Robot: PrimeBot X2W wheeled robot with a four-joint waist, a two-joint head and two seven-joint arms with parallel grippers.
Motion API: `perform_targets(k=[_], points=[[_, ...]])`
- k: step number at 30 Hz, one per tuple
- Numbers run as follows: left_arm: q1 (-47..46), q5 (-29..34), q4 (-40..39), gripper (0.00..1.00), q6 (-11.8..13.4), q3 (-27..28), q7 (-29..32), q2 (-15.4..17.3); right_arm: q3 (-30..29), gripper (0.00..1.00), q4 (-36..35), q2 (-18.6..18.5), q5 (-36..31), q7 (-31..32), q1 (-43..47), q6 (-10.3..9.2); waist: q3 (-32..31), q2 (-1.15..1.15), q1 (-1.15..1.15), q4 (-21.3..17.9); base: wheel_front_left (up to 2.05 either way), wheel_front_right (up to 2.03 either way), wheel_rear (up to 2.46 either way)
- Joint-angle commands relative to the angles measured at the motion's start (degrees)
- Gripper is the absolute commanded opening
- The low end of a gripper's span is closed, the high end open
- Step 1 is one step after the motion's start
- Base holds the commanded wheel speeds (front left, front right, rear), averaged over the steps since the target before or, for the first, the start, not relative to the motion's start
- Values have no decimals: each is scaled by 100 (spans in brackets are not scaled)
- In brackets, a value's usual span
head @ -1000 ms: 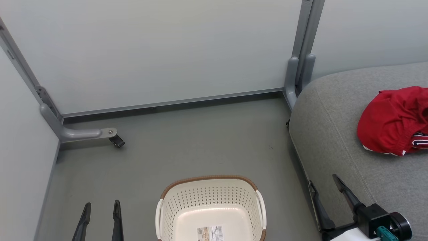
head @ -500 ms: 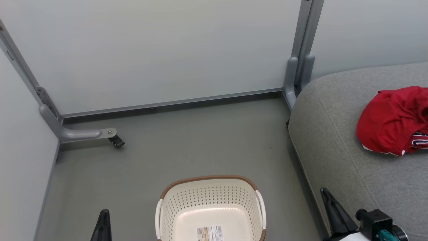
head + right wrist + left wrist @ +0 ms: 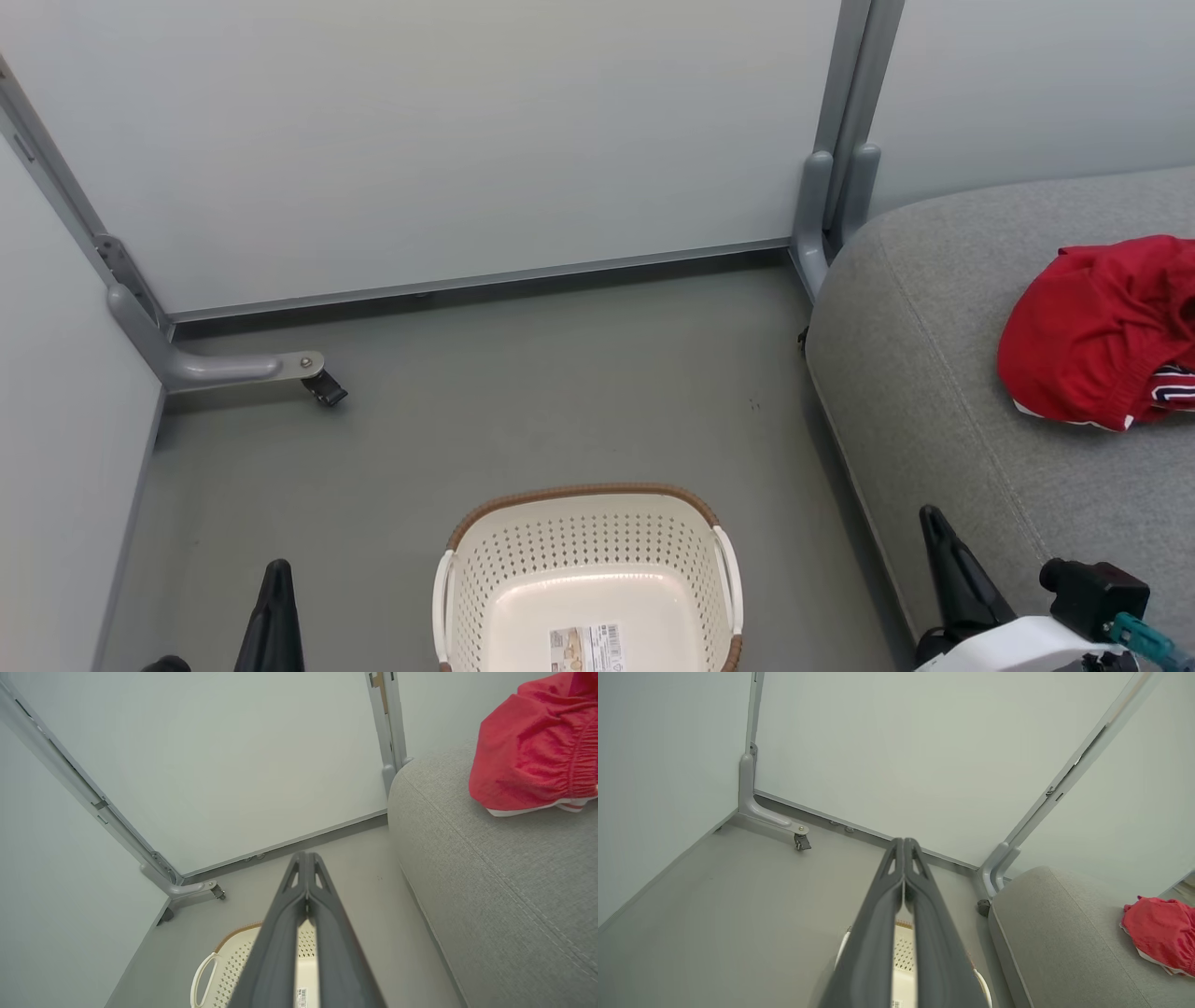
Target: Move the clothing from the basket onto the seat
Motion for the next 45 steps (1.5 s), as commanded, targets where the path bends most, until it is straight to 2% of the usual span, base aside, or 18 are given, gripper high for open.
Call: perform_targets(k=[1, 23, 45], points=[[-210, -265, -25, 0, -41, 25, 48, 68, -35, 0, -47, -52, 281, 43, -188, -1, 6, 0, 0, 0, 0, 0, 0], [-737, -2128, 311, 0, -94, 93, 454, 135, -184, 0, 124, -118, 2266, 452, -503, -2, 97, 0, 0, 2, 0, 0, 0], [-1148, -3585, 560, 0, -130, 179, 807, 164, -339, 0, 265, -146, 3827, 807, -746, -4, 187, 0, 0, 4, 0, 0, 0]])
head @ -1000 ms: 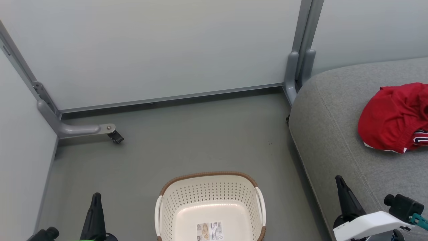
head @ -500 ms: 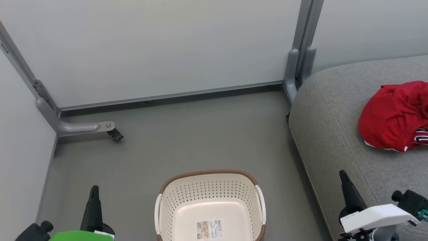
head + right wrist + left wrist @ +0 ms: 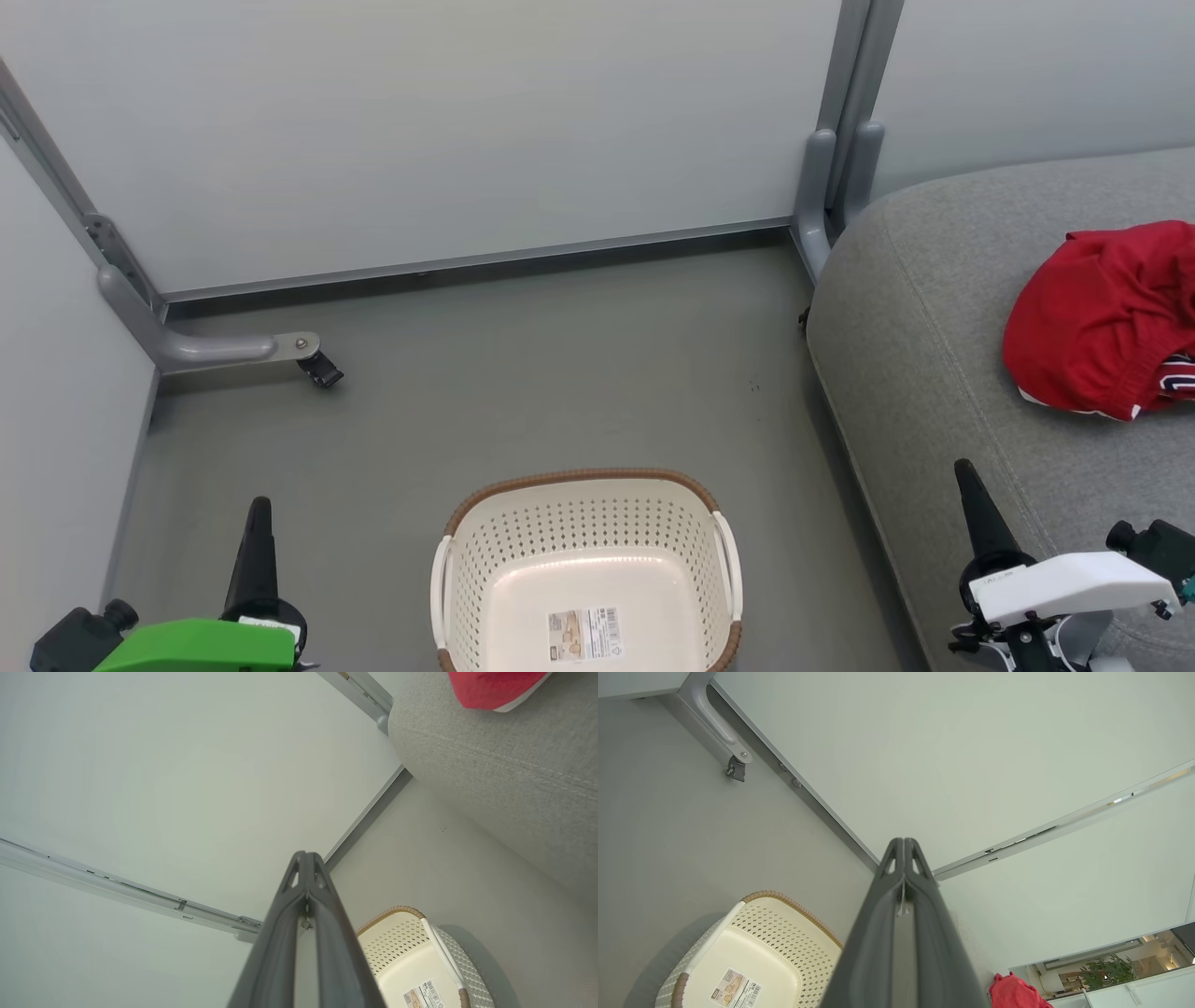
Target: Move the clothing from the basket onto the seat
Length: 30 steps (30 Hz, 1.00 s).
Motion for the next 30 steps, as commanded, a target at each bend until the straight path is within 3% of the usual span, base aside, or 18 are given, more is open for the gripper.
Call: perform_targets(k=[1, 30], points=[[-186, -177, -23, 0, -39, 26, 32, 52, -37, 0, -27, -45, 178, 41, -129, -2, 6, 0, 0, 0, 0, 0, 0], [-626, -1699, 270, 0, -74, 160, 440, 56, -239, 0, 137, -45, 1818, 458, -400, -3, 129, 0, 0, 3, 0, 0, 0]])
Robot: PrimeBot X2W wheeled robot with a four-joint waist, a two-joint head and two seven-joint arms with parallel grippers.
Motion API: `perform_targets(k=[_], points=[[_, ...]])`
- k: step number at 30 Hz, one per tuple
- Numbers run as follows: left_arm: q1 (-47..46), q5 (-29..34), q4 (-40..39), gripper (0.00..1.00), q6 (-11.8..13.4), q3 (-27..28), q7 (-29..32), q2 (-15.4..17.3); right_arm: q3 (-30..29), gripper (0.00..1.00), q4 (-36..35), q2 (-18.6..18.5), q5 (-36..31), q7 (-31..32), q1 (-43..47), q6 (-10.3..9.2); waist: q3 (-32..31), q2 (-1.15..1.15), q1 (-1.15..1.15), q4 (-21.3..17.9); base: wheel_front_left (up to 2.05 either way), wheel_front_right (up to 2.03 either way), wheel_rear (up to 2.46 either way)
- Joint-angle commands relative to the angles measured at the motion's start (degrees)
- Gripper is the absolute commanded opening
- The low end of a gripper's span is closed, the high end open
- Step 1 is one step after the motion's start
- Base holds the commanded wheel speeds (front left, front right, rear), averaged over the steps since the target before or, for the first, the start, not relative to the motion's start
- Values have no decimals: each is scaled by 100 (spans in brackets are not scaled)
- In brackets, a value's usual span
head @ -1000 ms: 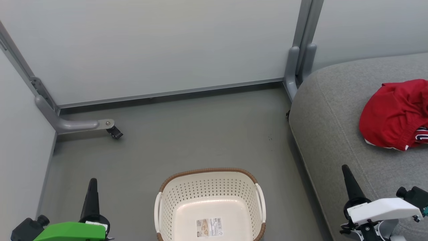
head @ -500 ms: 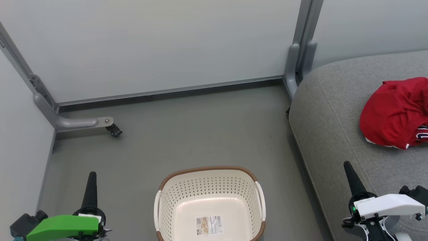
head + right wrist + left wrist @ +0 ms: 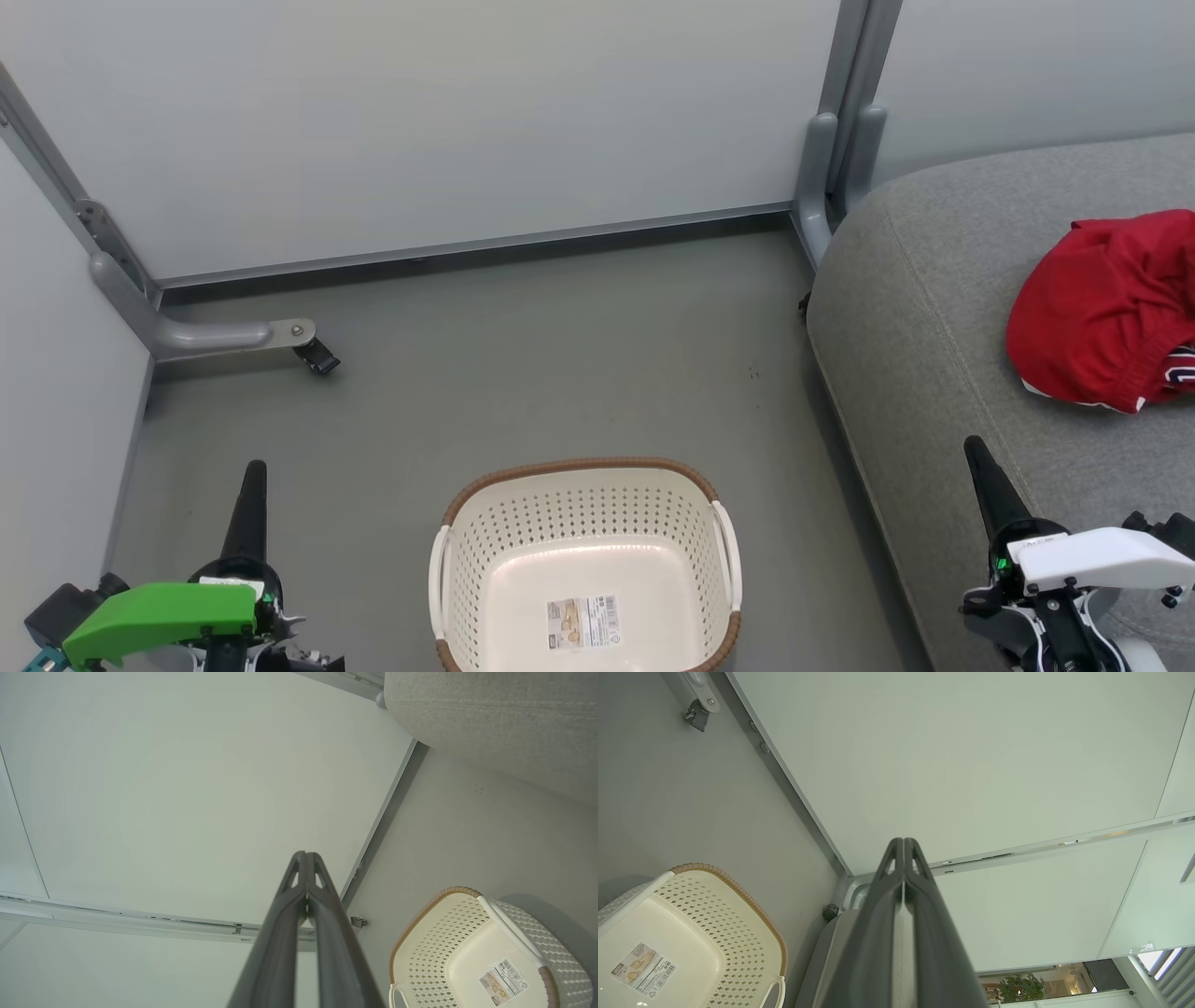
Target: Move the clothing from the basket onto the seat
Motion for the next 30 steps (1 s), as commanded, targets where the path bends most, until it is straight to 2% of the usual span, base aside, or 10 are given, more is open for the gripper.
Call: perform_targets(k=[1, 30], points=[[-151, -127, 12, 0, -25, 29, 35, 48, -32, 0, 4, -34, 140, 50, -110, -1, 6, 0, 0, 0, 0, 0, 0], [-479, -1268, 233, 0, -59, 158, 369, 24, -210, 0, 131, -11, 1365, 380, -306, -2, 125, 0, 0, 3, 0, 0, 0]])
